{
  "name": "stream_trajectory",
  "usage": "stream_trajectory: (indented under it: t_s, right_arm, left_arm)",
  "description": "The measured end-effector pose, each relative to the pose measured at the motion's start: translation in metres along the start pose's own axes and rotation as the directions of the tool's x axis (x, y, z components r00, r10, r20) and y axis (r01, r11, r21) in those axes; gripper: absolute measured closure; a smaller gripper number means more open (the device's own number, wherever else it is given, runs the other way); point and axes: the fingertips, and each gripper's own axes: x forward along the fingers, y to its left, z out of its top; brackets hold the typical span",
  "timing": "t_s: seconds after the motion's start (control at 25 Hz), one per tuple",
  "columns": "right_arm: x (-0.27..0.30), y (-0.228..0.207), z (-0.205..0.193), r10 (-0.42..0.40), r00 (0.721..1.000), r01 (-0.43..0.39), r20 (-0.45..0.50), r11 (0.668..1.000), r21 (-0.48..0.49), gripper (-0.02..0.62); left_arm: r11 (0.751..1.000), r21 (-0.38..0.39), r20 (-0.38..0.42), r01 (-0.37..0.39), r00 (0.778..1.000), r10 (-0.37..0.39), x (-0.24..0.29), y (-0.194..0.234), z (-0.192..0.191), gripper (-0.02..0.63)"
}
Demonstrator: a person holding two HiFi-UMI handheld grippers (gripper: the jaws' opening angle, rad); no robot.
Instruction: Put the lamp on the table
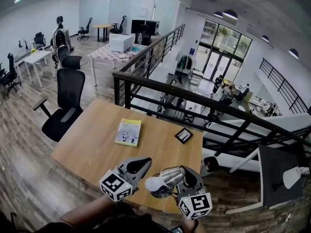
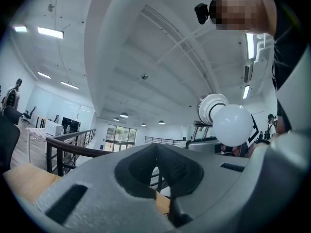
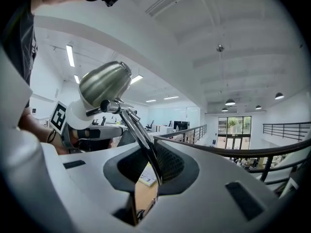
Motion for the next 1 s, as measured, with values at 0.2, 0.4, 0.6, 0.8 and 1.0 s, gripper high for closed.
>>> stream_trajectory:
  t_s: [0.2, 0.4, 0.6, 0.8, 1.0]
  right_arm:
    - [0.002, -0.026, -0.001, -0.001, 1.0, 0.001, 0.006, 1.0, 0.015, 0.541]
    - [0.012, -0.047, -0.014, -0.003, 1.0, 0.003, -0.014, 1.0, 0.026, 0.541]
    - [0.025, -0.062, -0.025, -0.004, 0.999, 0.005, -0.032, 1.0, 0.026, 0.541]
    - [0.033, -0.076, -0.031, -0.018, 0.999, 0.019, -0.045, 0.999, 0.027, 0.541]
    - [0.046, -0.092, -0.044, -0.048, 0.997, 0.05, -0.062, 0.998, 0.041, 0.541]
  left_arm:
    - [1.0, 0.01, -0.027, -0.012, 1.0, 0.012, 0.018, 0.002, -0.01, 0.598]
    - [1.0, 0.0, -0.035, 0.001, 0.999, -0.001, 0.042, 0.007, -0.017, 0.598]
    - [1.0, 0.008, -0.037, 0.007, 0.999, -0.007, 0.062, 0.016, -0.023, 0.598]
    - [1.0, 0.009, -0.065, -0.002, 0.998, 0.002, 0.072, 0.028, -0.031, 0.598]
    - [1.0, 0.002, -0.078, -0.002, 0.997, 0.002, 0.081, 0.045, -0.039, 0.598]
